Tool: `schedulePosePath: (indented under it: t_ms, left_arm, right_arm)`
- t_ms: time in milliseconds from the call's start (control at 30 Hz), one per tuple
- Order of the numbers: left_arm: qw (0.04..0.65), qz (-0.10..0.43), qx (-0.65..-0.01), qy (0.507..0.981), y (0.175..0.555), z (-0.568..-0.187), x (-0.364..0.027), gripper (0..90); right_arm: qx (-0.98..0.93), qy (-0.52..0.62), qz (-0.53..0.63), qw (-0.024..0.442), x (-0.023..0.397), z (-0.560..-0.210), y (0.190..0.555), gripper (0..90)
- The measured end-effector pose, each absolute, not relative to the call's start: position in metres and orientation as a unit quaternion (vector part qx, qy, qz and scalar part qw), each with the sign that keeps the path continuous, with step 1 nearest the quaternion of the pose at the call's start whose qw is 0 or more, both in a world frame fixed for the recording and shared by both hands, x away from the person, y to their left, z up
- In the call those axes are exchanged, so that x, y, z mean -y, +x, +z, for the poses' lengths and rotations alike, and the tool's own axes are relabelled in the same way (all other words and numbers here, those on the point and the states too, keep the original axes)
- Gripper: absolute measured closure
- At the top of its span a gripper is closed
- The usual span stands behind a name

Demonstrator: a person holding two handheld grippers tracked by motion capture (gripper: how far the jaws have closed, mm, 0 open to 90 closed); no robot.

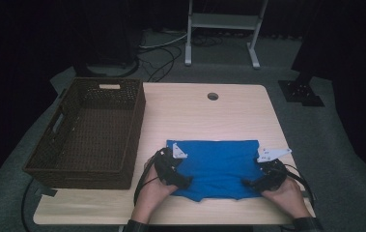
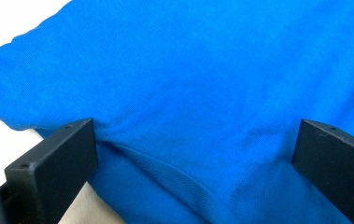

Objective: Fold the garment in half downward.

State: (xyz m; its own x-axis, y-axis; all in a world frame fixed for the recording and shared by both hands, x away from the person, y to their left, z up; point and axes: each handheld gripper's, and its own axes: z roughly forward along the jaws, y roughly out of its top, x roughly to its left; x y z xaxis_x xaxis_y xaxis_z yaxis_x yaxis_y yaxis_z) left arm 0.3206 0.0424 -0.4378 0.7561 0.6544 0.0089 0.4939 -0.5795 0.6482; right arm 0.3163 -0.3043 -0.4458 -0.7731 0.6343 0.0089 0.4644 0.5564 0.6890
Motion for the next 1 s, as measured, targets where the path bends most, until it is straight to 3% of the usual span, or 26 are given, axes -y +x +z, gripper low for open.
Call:
schedulePosePath:
  t_ms: [1000]
  left_arm:
    - [0.329,0.127,-0.328,0.877,0.285,-0.439,-0.059,0.0]
  right_arm:
    - [-0.869,0.326,0.351,0.124,0.288,-0.446,0.272,0.0]
